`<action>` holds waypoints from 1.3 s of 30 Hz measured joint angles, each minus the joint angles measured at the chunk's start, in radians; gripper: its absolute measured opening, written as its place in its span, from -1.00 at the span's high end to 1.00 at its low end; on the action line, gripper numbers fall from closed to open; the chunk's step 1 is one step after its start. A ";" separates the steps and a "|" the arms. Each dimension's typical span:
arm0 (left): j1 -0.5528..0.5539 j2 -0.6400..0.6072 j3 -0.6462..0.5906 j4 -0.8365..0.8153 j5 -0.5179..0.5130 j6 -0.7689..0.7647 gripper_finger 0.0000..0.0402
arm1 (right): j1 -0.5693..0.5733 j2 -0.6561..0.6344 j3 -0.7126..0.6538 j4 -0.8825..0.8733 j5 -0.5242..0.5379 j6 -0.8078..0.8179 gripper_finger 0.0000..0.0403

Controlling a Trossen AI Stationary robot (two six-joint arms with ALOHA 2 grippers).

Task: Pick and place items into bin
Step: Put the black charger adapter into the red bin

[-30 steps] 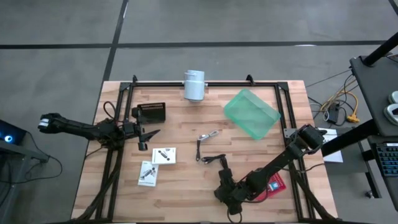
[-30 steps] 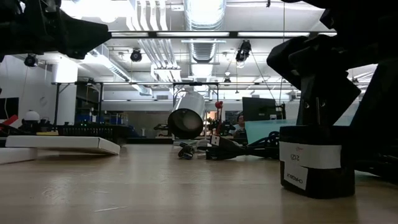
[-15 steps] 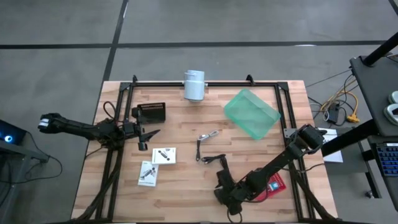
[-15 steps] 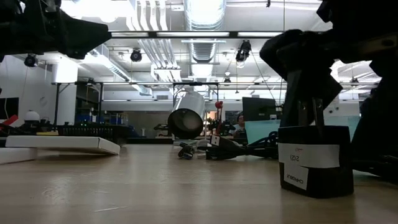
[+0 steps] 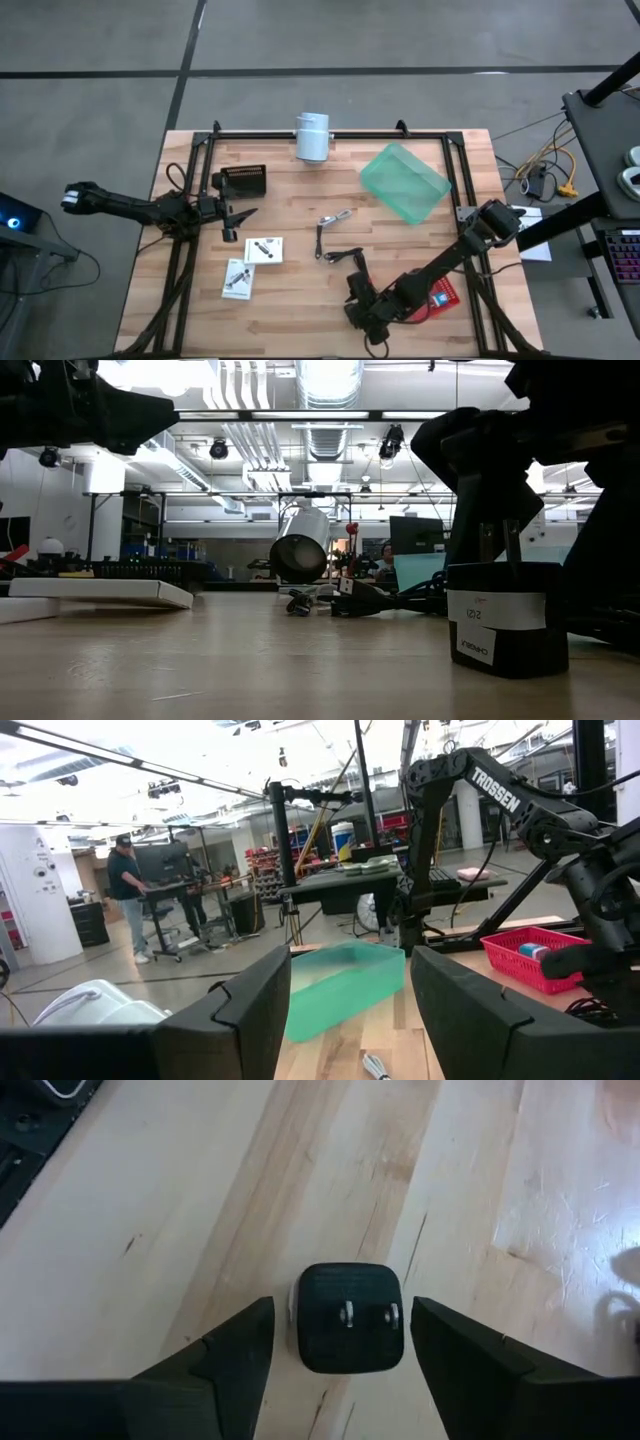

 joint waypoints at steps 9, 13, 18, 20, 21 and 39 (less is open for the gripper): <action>0.000 0.000 0.000 0.000 0.000 0.000 0.04 | -0.006 0.000 -0.011 0.001 0.000 0.005 -0.02; 0.000 0.000 0.000 0.000 0.000 0.000 0.04 | -0.006 0.000 -0.019 0.001 0.000 0.006 0.09; 0.000 0.000 0.000 0.000 0.000 0.000 0.04 | -0.006 0.000 -0.016 0.005 -0.001 0.002 0.25; 0.000 0.000 0.000 0.000 0.000 0.000 0.04 | -0.006 0.000 -0.016 0.006 -0.003 -0.006 0.28; 0.000 0.000 0.000 0.000 0.000 0.000 0.04 | -0.006 0.000 -0.016 0.008 -0.003 -0.015 0.29; 0.000 0.000 0.000 0.000 0.000 0.000 0.04 | -0.009 0.000 -0.021 0.048 0.008 -0.022 -0.22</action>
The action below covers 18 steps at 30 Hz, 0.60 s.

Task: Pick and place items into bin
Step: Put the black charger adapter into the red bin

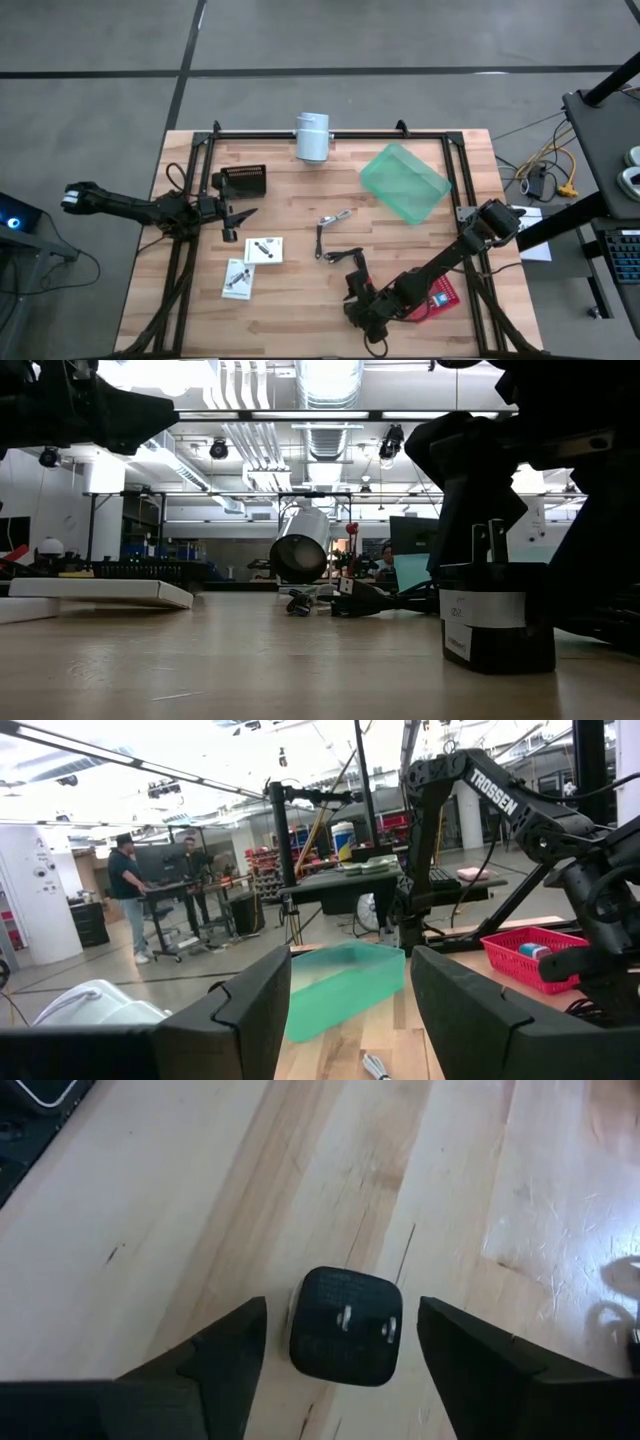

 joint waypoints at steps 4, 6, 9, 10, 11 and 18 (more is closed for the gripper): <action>0.000 0.001 0.000 0.000 0.000 0.000 0.04 | 0.000 0.000 -0.001 0.000 0.000 0.002 -0.17; 0.000 0.000 0.000 0.000 0.000 0.000 0.04 | 0.000 0.000 -0.001 0.000 0.000 0.002 -0.12; 0.000 0.000 0.000 0.000 0.000 0.000 0.04 | 0.000 0.000 -0.001 0.001 0.000 0.004 -0.04; 0.000 0.001 0.000 0.000 0.000 0.000 0.04 | 0.000 0.000 -0.001 0.001 0.000 0.005 -0.01; 0.000 0.001 0.000 0.000 0.000 0.000 0.04 | 0.000 0.000 -0.001 0.001 0.000 0.005 0.03; 0.000 0.001 0.000 0.000 0.000 0.000 0.04 | 0.000 -0.001 -0.001 0.004 -0.029 0.001 0.28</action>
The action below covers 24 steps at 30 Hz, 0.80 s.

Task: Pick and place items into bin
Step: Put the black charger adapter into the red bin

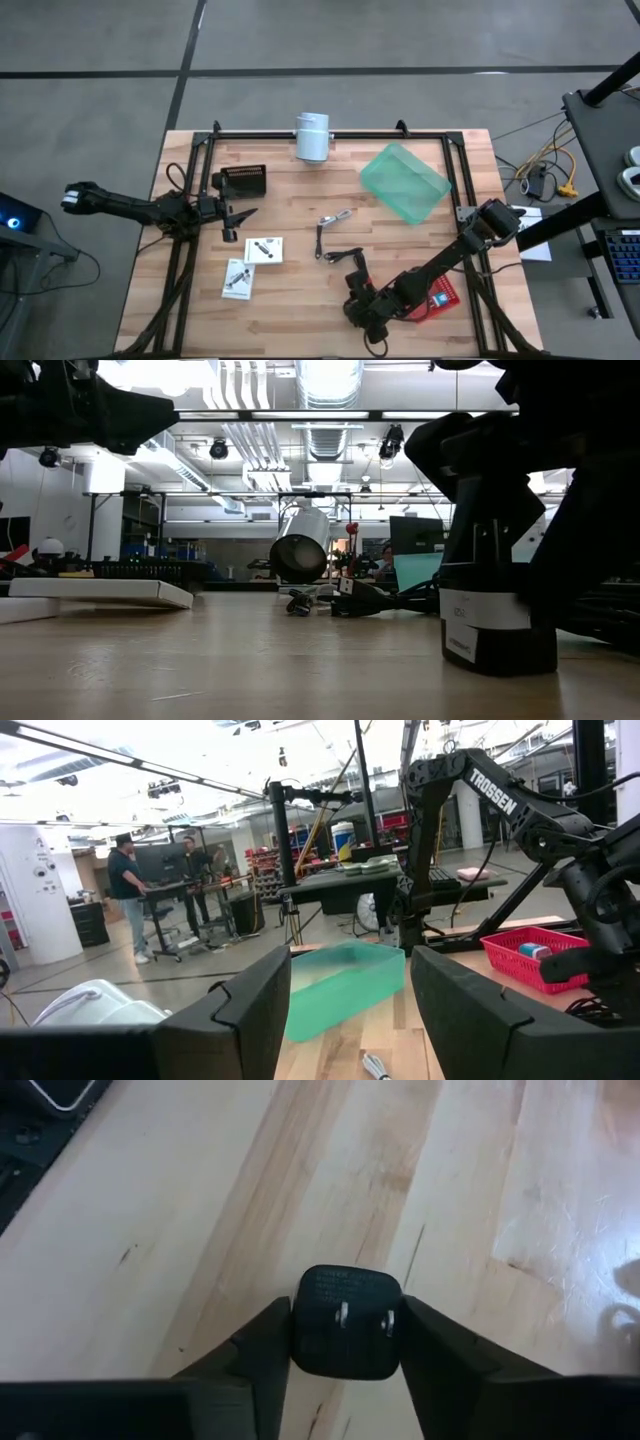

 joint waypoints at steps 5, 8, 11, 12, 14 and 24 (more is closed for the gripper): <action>0.000 -0.001 0.000 0.000 0.000 0.000 0.04 | 0.000 -0.001 0.000 -0.007 -0.003 -0.002 0.32; 0.000 0.000 0.000 0.000 0.000 0.000 0.04 | 0.001 -0.019 0.000 -0.061 -0.006 0.007 0.31; 0.000 -0.001 0.000 0.000 0.000 0.000 0.04 | 0.001 -0.052 -0.001 -0.148 -0.008 0.070 0.30; 0.000 -0.001 0.000 0.000 0.000 0.000 0.04 | 0.001 -0.066 -0.002 -0.178 -0.008 0.100 0.30; 0.000 0.000 0.000 0.000 0.000 0.000 0.04 | 0.001 -0.103 -0.002 -0.228 -0.008 0.159 0.30; 0.000 0.000 0.000 0.000 0.000 0.000 0.04 | 0.060 -0.305 -0.002 -0.401 0.011 0.324 0.32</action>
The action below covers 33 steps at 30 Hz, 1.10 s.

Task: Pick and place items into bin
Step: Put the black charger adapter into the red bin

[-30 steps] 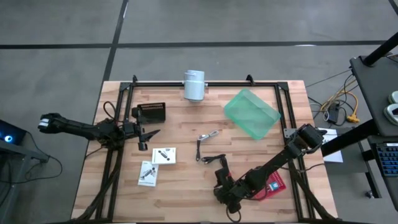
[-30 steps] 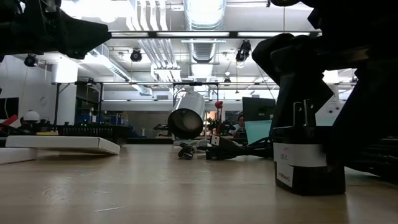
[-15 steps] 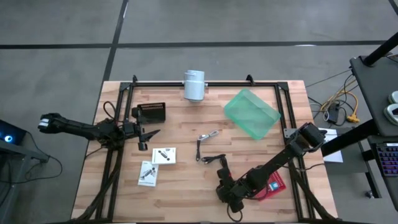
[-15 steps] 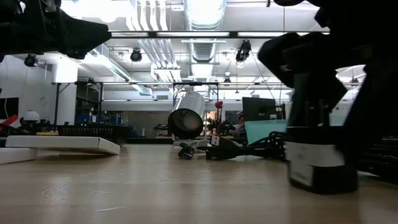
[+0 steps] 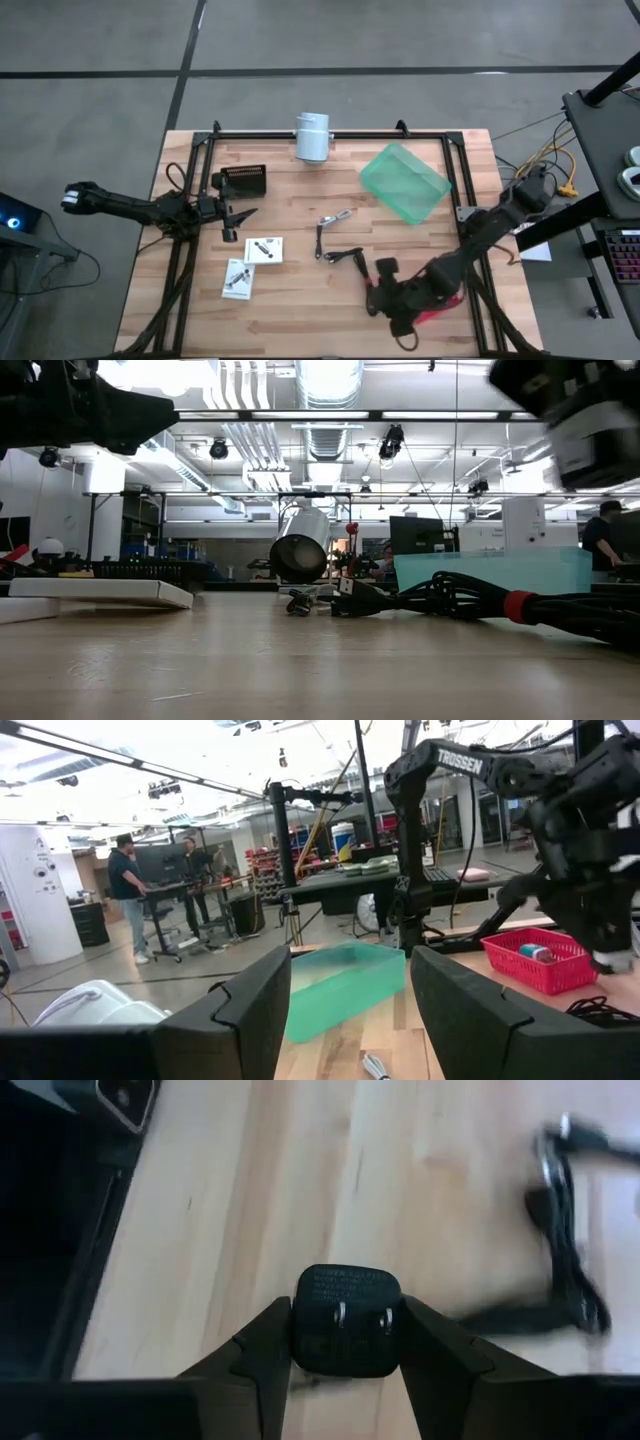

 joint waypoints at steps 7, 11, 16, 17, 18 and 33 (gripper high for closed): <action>0.000 -0.001 0.000 -0.001 0.000 0.000 0.04 | 0.104 -0.084 -0.034 -0.184 0.054 0.355 0.32; 0.000 -0.001 0.000 0.000 0.000 0.000 0.04 | 0.175 -0.097 -0.073 -0.225 0.054 0.540 0.32; 0.000 -0.001 0.000 0.000 0.000 0.000 0.04 | 0.242 -0.097 -0.115 -0.272 0.062 0.738 0.30; 0.000 -0.001 0.000 0.001 0.000 0.000 0.04 | 0.251 -0.097 -0.121 -0.281 0.064 0.765 0.30; 0.000 0.000 0.000 0.001 0.000 0.000 0.04 | 0.258 -0.097 -0.127 -0.284 0.064 0.787 0.30; 0.000 0.000 0.000 0.001 0.000 0.000 0.04 | 0.271 -0.096 -0.151 -0.283 0.040 0.832 0.08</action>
